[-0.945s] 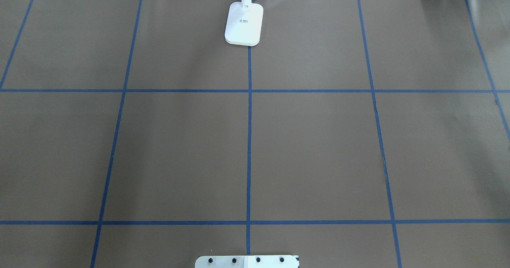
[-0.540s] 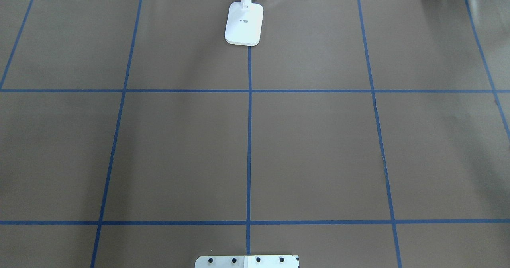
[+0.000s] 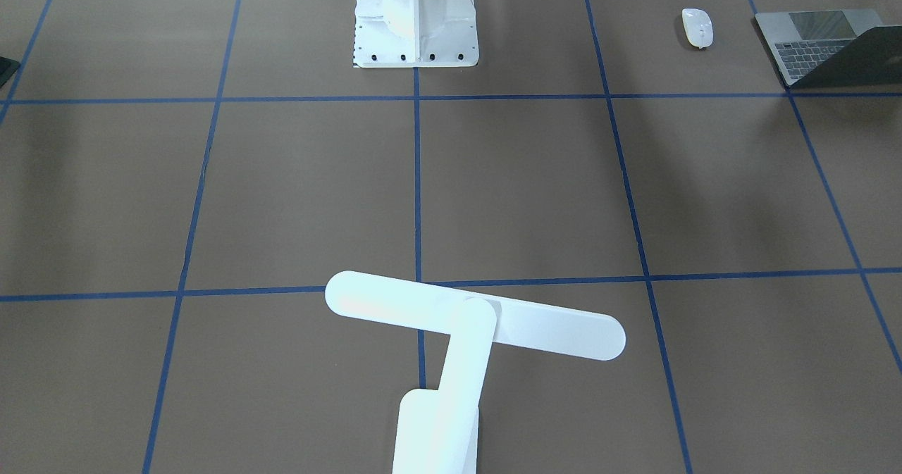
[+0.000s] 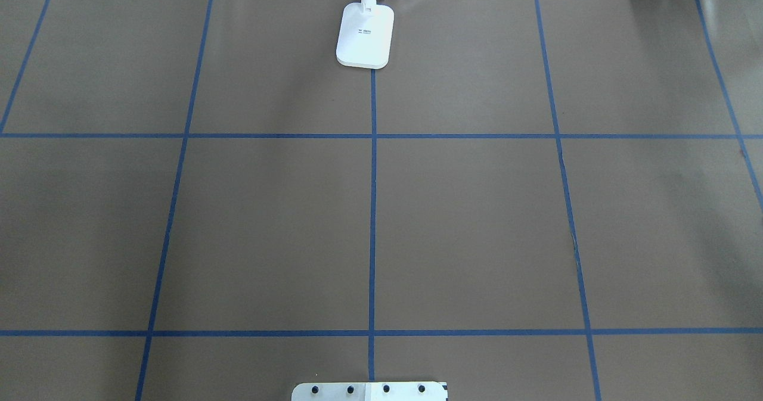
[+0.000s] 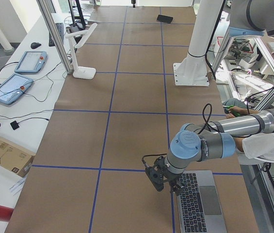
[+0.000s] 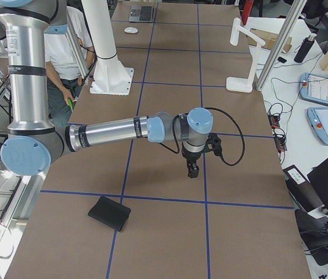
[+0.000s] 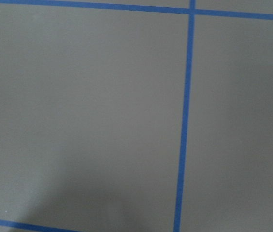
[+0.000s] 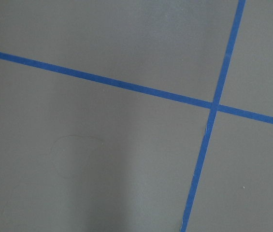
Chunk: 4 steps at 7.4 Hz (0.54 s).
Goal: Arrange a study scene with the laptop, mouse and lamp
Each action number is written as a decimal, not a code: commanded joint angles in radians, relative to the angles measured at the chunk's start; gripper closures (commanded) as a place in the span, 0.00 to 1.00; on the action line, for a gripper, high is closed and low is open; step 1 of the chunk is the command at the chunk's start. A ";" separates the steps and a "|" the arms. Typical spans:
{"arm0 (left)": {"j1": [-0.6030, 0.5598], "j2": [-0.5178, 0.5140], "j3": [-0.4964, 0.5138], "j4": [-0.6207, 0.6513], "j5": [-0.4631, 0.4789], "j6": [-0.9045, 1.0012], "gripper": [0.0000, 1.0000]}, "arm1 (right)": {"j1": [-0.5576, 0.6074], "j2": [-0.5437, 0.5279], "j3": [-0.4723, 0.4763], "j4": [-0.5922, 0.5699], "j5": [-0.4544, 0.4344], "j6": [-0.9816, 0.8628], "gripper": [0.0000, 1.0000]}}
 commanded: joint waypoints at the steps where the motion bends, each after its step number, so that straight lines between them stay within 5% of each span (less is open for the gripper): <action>1: -0.009 0.027 0.003 -0.009 -0.003 -0.161 0.01 | 0.000 -0.003 0.011 0.002 0.001 0.000 0.01; 4: -0.010 0.032 0.027 0.001 -0.003 -0.295 0.01 | 0.000 -0.005 0.017 0.002 0.000 -0.002 0.01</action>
